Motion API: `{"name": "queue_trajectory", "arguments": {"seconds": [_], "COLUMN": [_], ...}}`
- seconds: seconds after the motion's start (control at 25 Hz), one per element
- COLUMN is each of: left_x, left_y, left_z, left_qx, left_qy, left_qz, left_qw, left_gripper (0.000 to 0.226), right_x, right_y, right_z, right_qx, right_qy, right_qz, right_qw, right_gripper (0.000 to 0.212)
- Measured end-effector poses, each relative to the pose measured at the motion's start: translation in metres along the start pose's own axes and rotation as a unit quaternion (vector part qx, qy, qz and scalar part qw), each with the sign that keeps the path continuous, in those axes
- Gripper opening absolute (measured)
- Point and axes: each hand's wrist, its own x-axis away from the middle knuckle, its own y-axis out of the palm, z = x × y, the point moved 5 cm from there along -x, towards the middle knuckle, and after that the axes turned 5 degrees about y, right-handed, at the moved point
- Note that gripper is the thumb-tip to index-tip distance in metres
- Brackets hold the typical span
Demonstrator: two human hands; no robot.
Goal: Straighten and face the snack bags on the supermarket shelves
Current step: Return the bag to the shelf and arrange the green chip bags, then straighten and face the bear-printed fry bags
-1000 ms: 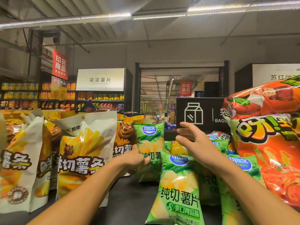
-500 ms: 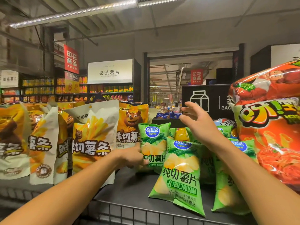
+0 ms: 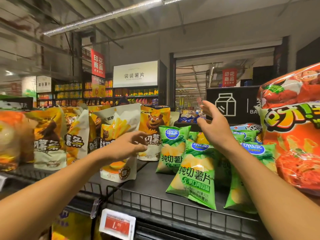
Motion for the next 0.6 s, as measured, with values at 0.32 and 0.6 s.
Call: {"name": "queue_trajectory", "arguments": {"seconds": [0.32, 0.6], "left_x": [0.033, 0.045], "left_y": [-0.021, -0.05], "left_z": [-0.014, -0.034], "left_qx": [-0.014, -0.044], "left_qy": [0.022, 0.003], "left_qz": [0.125, 0.208], "left_qw": [0.992, 0.977], "left_gripper": [0.02, 0.015], "right_x": [0.01, 0.018], "right_y": [0.016, 0.023], "right_z": [-0.006, -0.021], "right_qx": [0.089, 0.147], "right_qy": [-0.053, -0.122], "right_qz": [-0.063, -0.072], "right_qw": [0.993, 0.979], "right_gripper": [0.047, 0.032]}}
